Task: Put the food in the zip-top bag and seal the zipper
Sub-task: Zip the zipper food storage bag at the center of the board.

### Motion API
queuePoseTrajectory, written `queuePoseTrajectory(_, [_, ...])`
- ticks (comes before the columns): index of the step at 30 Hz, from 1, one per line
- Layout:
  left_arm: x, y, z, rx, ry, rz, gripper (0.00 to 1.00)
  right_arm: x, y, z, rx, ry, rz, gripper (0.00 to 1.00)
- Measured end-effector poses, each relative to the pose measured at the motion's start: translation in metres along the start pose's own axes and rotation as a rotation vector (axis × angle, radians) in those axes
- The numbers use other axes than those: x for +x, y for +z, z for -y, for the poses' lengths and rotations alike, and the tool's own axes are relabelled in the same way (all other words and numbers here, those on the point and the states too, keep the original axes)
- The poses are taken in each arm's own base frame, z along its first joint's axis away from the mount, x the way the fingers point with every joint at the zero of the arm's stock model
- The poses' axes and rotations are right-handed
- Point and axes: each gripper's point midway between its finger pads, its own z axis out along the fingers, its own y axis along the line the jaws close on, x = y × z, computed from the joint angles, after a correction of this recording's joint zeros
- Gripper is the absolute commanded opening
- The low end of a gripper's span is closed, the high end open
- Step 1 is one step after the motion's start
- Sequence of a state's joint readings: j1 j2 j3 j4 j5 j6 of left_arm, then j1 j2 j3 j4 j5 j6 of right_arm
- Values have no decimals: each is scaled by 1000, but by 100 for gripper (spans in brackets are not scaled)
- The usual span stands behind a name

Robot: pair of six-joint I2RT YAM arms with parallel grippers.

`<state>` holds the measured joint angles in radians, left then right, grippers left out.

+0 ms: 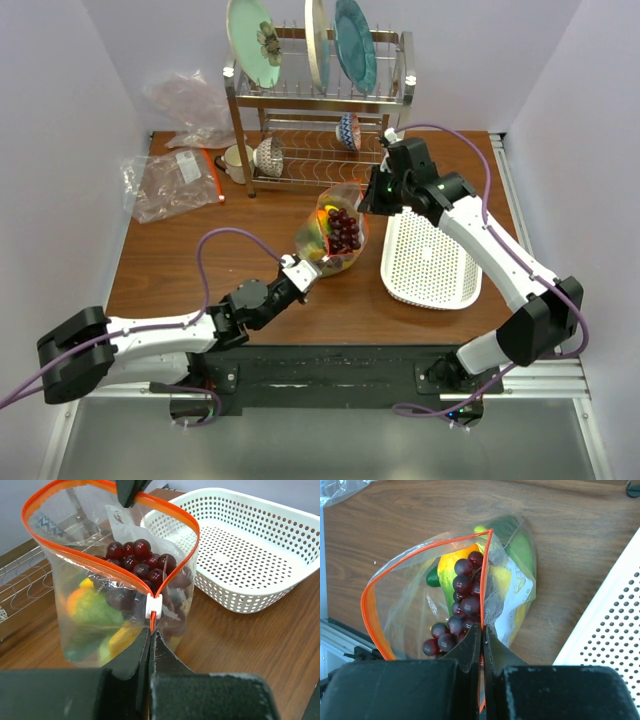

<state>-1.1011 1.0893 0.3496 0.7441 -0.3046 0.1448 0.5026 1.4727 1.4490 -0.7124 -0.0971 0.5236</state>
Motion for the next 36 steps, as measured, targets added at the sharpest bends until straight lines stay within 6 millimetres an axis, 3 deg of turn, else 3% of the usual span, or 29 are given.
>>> queuePoseTrajectory(4, [-12,-10,-8,-17,-13,16,0,2,-8,1,-2,-16,6,13])
queuePoseTrajectory(9, [-30,-25,-20,-38,-50,60,0,5,-26,4,-18,-105,27,47])
queuePoseTrajectory(12, [-26,-34,-28,-55,-78,65,0,6,-42,1,-55,-187,58,55])
queuePoseTrajectory(15, [-20,-40,-33,-63,-97,62,0,5,-56,-6,-111,-262,97,58])
queuePoseTrajectory(17, [-16,-45,-34,-60,-109,67,0,4,-64,-20,-218,-346,140,57])
queuePoseTrajectory(25, [-11,-56,-29,-23,-130,70,0,50,-82,-85,-739,-823,266,62])
queuePoseTrajectory(32, [-6,-57,-24,4,-136,49,0,70,-69,-139,-936,-1227,265,58])
queuePoseTrajectory(36, [-6,-57,-24,6,-135,42,0,97,-60,-151,-1006,-1366,235,57])
